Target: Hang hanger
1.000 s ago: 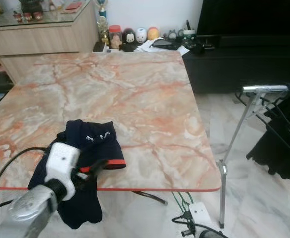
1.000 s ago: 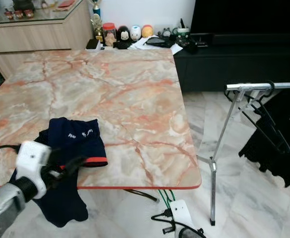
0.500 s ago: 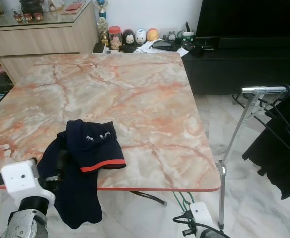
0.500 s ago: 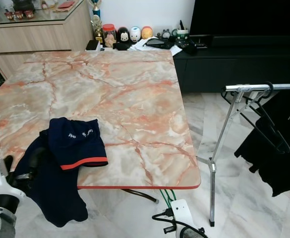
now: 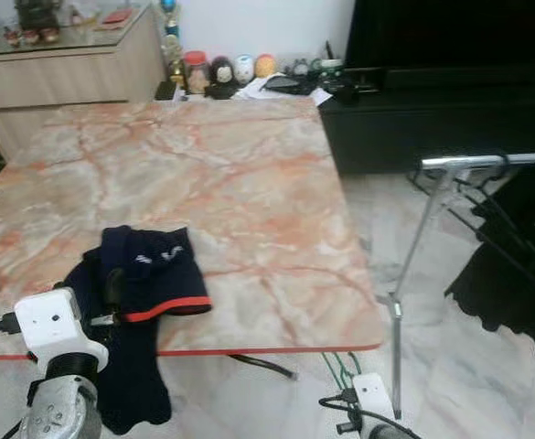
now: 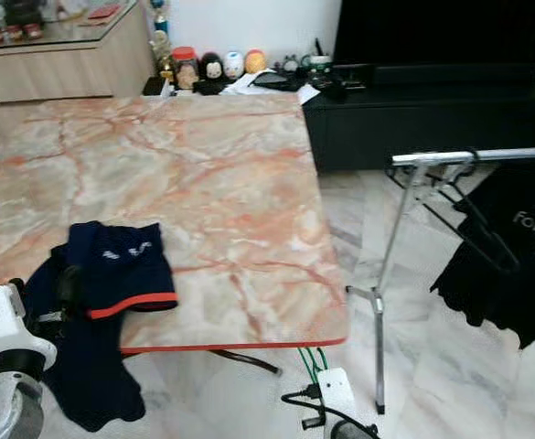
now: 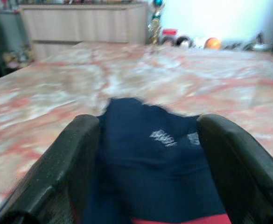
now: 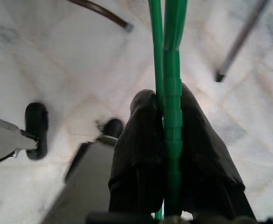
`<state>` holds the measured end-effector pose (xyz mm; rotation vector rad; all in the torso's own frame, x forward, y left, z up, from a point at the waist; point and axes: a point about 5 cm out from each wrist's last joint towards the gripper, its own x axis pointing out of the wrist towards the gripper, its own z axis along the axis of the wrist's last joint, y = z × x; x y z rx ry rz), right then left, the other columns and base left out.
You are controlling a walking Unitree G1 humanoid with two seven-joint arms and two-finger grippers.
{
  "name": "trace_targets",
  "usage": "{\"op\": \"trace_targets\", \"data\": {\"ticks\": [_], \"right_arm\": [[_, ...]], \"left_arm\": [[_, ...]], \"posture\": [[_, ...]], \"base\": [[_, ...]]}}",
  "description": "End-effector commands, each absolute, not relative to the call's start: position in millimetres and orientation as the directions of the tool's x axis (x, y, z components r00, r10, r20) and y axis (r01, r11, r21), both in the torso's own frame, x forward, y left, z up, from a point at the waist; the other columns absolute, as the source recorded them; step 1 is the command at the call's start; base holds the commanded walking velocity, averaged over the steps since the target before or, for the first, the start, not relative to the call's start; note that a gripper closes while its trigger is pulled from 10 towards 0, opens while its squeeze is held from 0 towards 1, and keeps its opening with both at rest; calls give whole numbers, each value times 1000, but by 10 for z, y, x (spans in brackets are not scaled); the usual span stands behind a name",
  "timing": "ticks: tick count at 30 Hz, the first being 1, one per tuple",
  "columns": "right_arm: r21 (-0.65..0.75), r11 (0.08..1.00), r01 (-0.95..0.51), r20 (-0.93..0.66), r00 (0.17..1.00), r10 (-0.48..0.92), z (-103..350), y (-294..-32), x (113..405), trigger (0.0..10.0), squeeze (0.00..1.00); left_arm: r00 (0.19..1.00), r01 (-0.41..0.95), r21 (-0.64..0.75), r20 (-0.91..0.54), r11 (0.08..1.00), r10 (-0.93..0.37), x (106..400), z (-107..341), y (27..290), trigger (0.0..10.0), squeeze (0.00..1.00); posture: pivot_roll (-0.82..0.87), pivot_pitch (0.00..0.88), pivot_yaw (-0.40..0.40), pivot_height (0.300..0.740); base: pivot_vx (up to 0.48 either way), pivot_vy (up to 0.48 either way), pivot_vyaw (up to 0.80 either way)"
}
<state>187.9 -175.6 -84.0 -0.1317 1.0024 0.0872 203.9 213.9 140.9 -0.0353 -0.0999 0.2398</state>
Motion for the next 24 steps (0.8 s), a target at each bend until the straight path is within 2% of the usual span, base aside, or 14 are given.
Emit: {"op": "trace_targets", "data": {"ticks": [1,5,7,24], "right_arm": [[-58,991,-118,-843,538,14,-840,-1731,1885,10000,0],[-56,992,-116,-842,539,15,-840,-1730,1884,10000,0],[-57,992,-112,-840,542,13,-837,-1728,1891,10000,0],[-50,993,-106,-835,550,16,-828,-1722,1908,10000,0]], "left_arm": [[963,-250,-12,98,968,250,2041,1410,2160,10000,0],[964,-243,-6,110,970,242,2054,1414,2143,10000,0],[966,-233,6,120,972,231,2079,1434,2117,10000,0],[963,-233,1,136,972,231,2108,1464,2099,10000,0]], "posture": [[59,0,13,740],[59,0,13,740],[59,0,13,740],[61,10,10,740]], "base": [[0,-356,0],[0,-356,0],[0,-358,-694],[0,-358,0]]}}
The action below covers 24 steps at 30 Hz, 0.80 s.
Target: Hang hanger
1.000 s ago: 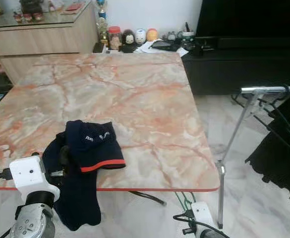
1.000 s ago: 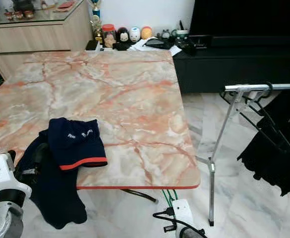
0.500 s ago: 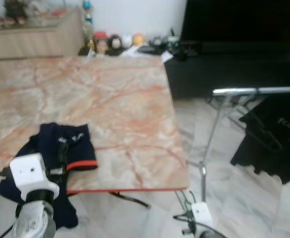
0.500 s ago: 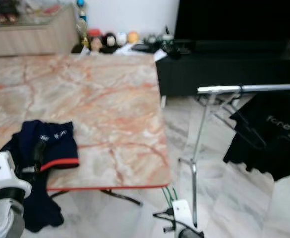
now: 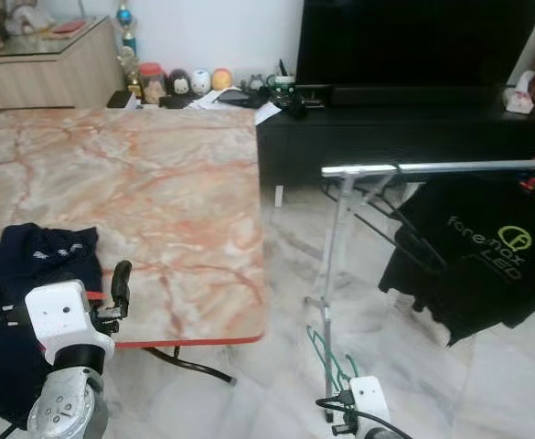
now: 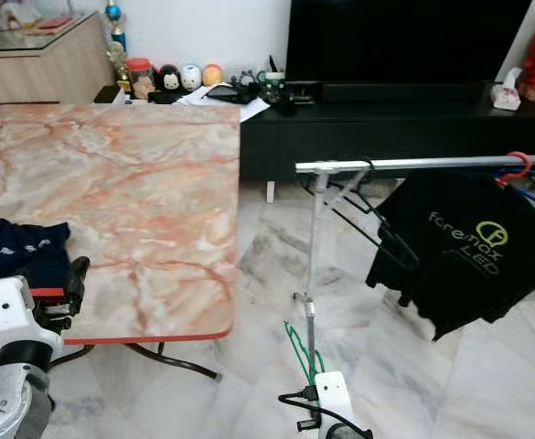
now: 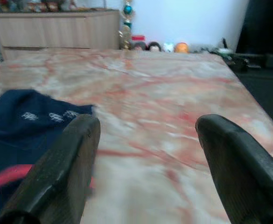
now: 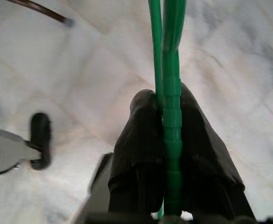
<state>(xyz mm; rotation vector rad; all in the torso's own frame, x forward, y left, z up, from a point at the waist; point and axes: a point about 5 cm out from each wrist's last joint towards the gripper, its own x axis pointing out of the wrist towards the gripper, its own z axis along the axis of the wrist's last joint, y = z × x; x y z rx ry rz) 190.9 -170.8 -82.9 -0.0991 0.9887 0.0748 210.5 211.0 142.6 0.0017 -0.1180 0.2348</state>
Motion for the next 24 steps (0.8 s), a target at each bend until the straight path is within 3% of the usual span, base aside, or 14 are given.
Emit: {"op": "trace_targets", "data": {"ticks": [1,21,24], "right_arm": [[-50,993,-106,-835,550,17,-828,-1722,1908,10000,0],[-45,993,-107,-835,549,21,-830,-1709,1906,10000,0],[-44,993,-109,-835,549,23,-833,-1705,1899,10000,0]], "left_arm": [[964,-231,2,134,973,229,2110,1460,2097,10000,0],[977,-195,39,92,980,191,2110,1371,2056,10000,0],[981,-192,41,27,981,191,2053,1199,2050,10000,0]], "posture": [[61,10,10,740],[58,13,14,740],[58,12,18,740]], "base": [[0,-360,0],[0,-359,0],[0,-217,0]]}}
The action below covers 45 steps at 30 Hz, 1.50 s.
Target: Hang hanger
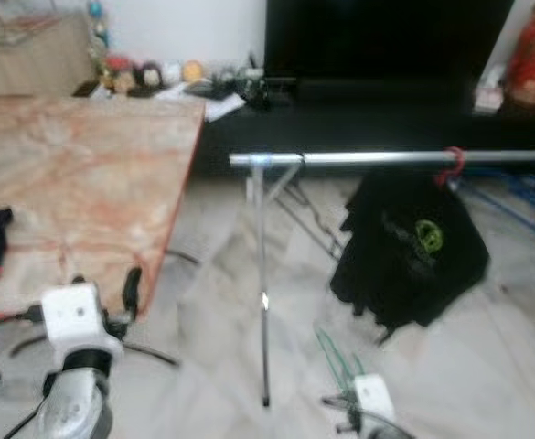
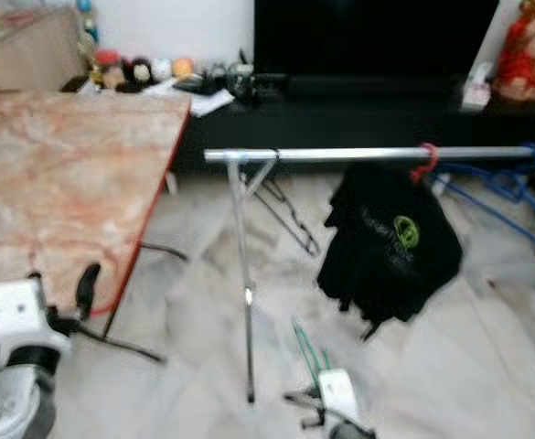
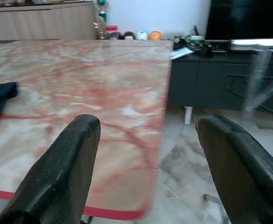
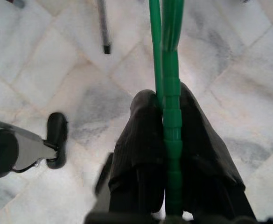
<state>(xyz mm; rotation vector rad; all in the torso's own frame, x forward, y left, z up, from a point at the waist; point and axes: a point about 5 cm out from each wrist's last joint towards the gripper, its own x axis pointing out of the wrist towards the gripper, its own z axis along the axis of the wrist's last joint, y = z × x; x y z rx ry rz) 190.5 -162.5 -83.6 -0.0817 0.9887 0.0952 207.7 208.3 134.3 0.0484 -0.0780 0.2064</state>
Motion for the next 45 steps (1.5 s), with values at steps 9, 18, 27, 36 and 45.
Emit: {"op": "trace_targets", "data": {"ticks": [9,18,27,36,45], "right_arm": [[-44,993,-107,-836,549,22,-847,-1699,1871,10000,0],[-27,995,-95,-817,576,33,-860,-1660,1829,10000,0],[-22,997,-80,-828,559,27,-916,-1604,1711,10000,0],[-21,996,-92,-825,564,35,-918,-1609,1699,10000,0],[-1,998,-65,-787,616,40,-867,-1671,1773,10000,0]], "left_arm": [[959,-188,71,-200,980,199,1932,677,2157,10000,0],[863,-175,119,-459,977,210,1742,-12,2338,10000,0],[717,-167,151,-660,974,225,1469,-588,2471,10000,0],[647,-157,169,-727,973,230,1366,-755,2481,10000,0],[593,-155,128,-781,980,195,1370,-889,2301,10000,0]], "posture": [[52,0,27,740],[45,0,40,740],[60,0,49,740],[65,0,9,740],[35,0,19,740]], "base": [[0,0,0],[0,0,0],[0,0,0],[0,0,0],[0,0,0]]}}
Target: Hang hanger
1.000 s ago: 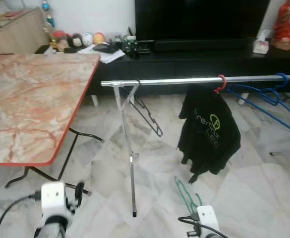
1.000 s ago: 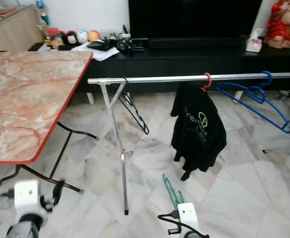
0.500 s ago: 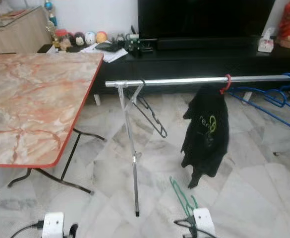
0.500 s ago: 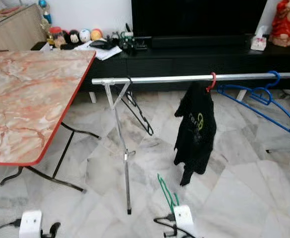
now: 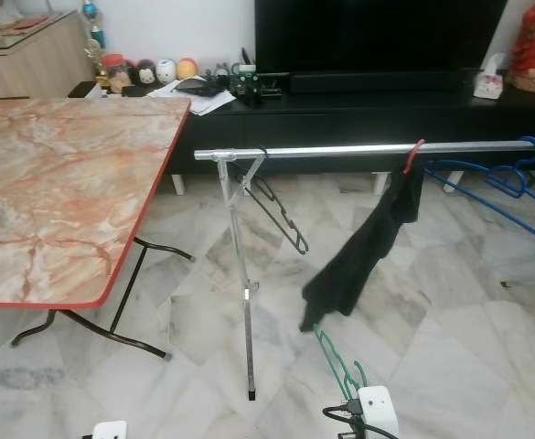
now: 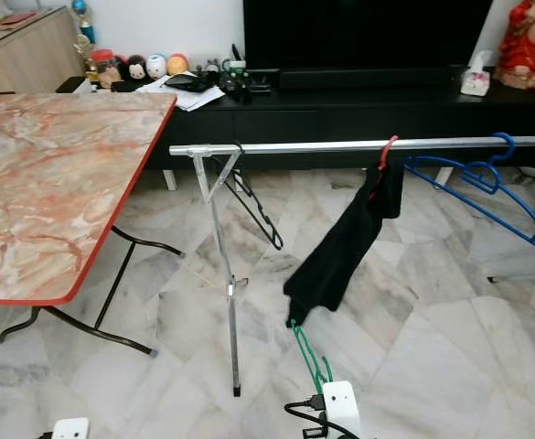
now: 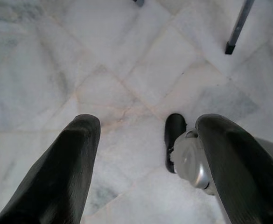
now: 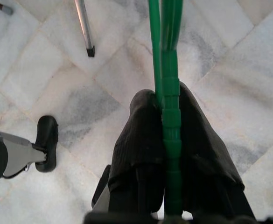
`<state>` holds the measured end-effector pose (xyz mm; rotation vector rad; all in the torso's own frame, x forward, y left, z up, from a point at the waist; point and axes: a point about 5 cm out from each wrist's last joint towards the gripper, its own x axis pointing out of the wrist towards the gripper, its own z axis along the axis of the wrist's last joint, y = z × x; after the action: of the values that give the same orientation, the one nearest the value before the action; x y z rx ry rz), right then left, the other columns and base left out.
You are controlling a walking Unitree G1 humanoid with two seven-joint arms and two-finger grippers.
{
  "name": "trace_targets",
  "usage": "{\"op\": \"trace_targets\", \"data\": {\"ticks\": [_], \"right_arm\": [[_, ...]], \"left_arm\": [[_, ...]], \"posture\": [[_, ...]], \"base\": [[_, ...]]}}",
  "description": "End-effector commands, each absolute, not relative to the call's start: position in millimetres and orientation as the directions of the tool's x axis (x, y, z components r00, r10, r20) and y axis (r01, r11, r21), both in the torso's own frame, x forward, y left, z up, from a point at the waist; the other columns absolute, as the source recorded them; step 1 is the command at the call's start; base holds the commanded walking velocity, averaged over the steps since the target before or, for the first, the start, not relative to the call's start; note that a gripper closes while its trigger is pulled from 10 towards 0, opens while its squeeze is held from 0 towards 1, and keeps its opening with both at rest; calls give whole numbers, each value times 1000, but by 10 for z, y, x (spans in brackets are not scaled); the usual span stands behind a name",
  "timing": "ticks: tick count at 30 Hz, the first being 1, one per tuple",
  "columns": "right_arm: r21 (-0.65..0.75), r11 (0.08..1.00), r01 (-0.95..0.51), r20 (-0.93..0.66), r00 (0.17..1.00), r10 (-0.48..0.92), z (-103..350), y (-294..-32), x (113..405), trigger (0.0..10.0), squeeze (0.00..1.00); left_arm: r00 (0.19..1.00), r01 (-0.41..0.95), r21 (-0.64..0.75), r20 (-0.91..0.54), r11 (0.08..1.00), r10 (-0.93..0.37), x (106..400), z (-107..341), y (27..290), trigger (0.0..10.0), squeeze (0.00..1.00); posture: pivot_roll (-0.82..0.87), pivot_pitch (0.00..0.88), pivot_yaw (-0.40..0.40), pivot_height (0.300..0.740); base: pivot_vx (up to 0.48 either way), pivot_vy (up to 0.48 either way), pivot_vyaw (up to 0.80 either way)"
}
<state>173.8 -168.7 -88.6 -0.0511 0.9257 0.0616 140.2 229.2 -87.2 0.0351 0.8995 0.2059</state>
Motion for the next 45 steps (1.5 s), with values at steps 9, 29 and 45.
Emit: {"op": "trace_targets", "data": {"ticks": [9,29,45], "right_arm": [[-12,998,-68,-781,623,33,-863,-1777,1749,10000,0],[-14,996,-92,-773,633,47,-855,-1862,1724,10000,0],[3,998,-64,-745,666,45,-807,-1816,1833,10000,0]], "left_arm": [[564,-156,99,-808,983,171,1313,-972,2096,10000,0],[554,-152,99,-815,983,168,1195,-1016,2034,10000,0],[562,-153,110,-808,982,178,1300,-979,2102,10000,0]], "posture": [[-2,0,9,740],[2,0,-7,740],[0,0,8,740]], "base": [[0,0,0],[0,0,0],[0,0,0]]}}
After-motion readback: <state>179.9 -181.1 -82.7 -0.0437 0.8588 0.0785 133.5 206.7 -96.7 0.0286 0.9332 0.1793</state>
